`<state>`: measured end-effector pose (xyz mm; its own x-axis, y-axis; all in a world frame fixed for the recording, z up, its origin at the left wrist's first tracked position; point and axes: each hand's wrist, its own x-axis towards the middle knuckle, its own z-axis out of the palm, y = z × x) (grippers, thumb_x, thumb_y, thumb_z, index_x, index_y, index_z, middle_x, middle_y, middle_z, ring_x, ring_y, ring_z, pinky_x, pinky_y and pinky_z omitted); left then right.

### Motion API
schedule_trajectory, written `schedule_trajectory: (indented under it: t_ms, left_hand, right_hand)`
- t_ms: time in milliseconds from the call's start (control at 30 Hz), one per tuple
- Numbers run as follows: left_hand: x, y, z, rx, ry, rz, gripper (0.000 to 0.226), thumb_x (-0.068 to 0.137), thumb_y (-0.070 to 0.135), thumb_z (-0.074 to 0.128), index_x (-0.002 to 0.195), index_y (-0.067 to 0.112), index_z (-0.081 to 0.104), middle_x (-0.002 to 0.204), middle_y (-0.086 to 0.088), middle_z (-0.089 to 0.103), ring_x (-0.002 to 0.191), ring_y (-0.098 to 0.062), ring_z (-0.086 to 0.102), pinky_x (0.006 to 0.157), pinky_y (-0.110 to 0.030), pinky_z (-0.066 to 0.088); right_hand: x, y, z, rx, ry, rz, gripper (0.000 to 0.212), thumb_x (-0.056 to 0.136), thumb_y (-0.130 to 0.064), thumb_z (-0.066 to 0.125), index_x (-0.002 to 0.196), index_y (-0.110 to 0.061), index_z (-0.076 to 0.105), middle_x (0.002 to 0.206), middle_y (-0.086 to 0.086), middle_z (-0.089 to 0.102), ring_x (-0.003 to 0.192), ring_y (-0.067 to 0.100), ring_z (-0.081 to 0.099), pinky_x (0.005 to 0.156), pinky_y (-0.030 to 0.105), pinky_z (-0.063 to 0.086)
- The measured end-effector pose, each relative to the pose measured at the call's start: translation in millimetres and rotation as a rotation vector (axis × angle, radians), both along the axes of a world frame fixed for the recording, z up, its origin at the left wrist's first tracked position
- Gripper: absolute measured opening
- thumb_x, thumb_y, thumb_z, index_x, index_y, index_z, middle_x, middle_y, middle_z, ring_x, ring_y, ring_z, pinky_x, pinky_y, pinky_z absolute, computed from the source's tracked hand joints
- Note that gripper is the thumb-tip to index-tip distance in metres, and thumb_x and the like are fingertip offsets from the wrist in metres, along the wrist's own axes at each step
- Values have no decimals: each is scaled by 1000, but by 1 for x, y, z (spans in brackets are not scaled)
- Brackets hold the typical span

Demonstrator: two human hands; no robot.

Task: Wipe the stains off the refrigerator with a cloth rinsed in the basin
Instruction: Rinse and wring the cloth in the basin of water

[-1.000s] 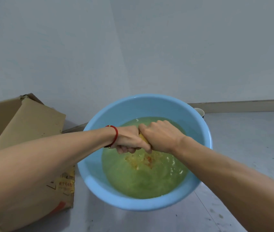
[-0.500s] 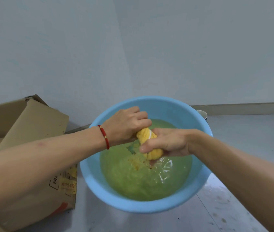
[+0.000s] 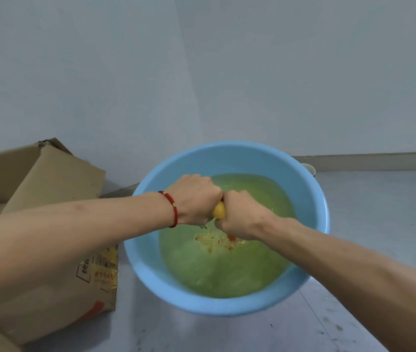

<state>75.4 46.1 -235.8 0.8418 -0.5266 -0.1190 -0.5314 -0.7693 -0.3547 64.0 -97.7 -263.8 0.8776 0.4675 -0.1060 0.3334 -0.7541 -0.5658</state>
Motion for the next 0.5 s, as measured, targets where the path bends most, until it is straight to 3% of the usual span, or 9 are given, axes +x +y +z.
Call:
schedule_trajectory:
  t_ms: [100,167,233,300,400,500]
  left_hand:
    - [-3,-9,-21,-275,81,203,19,74,22,63,64,16,48,57,0,49,61,-27,54,54,-32,44]
    - [-11,-18,-31,-457,168,328,18,70,21,65,59,15,52,56,-3,56,59,-27,58,50,-31,45]
    - [-13,-27,-34,-578,229,399,19,68,19,68,58,14,53,56,-3,57,54,-24,54,45,-27,38]
    - [-13,-32,-32,-710,288,469,23,67,13,70,56,12,50,54,-1,52,50,-20,45,42,-25,31]
    - [-16,-31,-26,-872,380,559,21,63,7,74,56,11,54,53,1,48,49,-18,39,42,-24,28]
    - [-17,-31,-20,-914,447,570,27,66,8,76,55,15,53,48,5,44,45,-16,38,42,-22,29]
  right_hand:
    - [7,-9,-5,-192,-181,68,44,87,-10,57,129,-15,43,77,0,55,69,28,59,60,37,46]
    - [10,-15,-7,-323,-310,154,58,88,-13,59,142,-15,38,76,-1,45,78,35,60,65,37,42]
    - [14,-21,-5,-398,-410,200,54,88,-16,59,138,-15,42,74,0,43,76,36,55,65,38,40]
    - [15,-27,-2,-427,-475,216,43,88,-16,58,130,-15,46,82,8,57,74,37,52,63,37,36]
    - [15,-31,4,-451,-570,248,35,93,-28,61,123,-16,48,97,12,69,79,39,62,61,36,33]
    - [17,-30,7,-489,-604,227,34,93,-30,63,121,-19,48,92,9,69,70,36,50,59,35,34]
